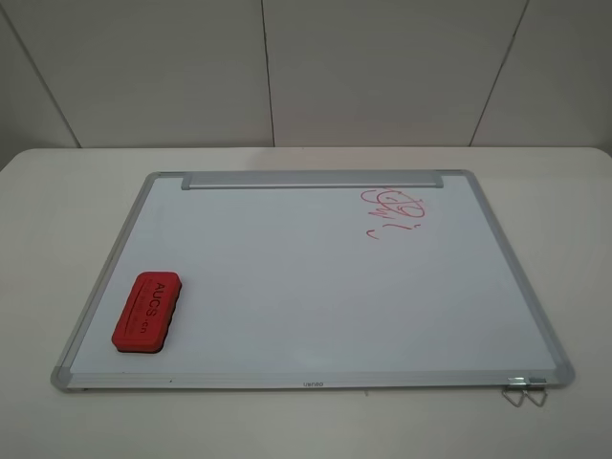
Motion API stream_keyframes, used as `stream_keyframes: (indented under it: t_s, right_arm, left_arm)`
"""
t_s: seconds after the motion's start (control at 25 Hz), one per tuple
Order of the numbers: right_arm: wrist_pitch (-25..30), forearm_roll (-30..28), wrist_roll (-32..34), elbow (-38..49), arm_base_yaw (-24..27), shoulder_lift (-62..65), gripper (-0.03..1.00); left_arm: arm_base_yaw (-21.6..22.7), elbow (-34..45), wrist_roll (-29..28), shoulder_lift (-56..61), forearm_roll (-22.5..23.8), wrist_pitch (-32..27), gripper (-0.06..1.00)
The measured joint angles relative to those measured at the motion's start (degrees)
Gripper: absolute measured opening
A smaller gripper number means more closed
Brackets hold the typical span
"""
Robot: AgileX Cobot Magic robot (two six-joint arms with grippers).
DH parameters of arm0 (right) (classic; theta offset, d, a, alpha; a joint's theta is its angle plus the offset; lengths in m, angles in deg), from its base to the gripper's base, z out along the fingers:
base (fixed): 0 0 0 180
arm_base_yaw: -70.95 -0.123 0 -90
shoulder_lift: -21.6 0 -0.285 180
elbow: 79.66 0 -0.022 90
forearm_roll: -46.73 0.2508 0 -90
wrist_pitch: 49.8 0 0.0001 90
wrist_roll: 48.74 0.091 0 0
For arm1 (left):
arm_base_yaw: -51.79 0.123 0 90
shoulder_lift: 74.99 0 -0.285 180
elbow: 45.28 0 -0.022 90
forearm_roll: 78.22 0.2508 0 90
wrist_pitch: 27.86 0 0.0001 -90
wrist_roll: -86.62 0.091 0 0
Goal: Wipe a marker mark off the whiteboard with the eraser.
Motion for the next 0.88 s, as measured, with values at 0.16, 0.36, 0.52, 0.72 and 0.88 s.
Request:
stream_keyframes:
  t_s: [0.16, 0.36, 0.52, 0.72, 0.88]
  right_arm:
    - [0.0, 0.0, 0.0, 0.0, 0.0, 0.0, 0.71]
    - [0.0, 0.0, 0.0, 0.0, 0.0, 0.0, 0.71]
    - [0.0, 0.0, 0.0, 0.0, 0.0, 0.0, 0.71]
    - [0.0, 0.0, 0.0, 0.0, 0.0, 0.0, 0.71]
    - [0.0, 0.0, 0.0, 0.0, 0.0, 0.0, 0.71]
  left_arm:
    - [0.0, 1.68, 1.06, 1.84, 0.0, -2.93, 0.77]
    - [0.0, 9.81, 1.24, 2.0, 0.0, -2.9, 0.77]
    - [0.0, 15.49, 1.25, 2.0, 0.0, -0.98, 0.77]
    - [0.0, 15.91, 1.3, 4.1, -0.49, -0.3, 0.77]
    - [0.0, 15.91, 1.3, 8.03, -0.66, -0.18, 0.77]
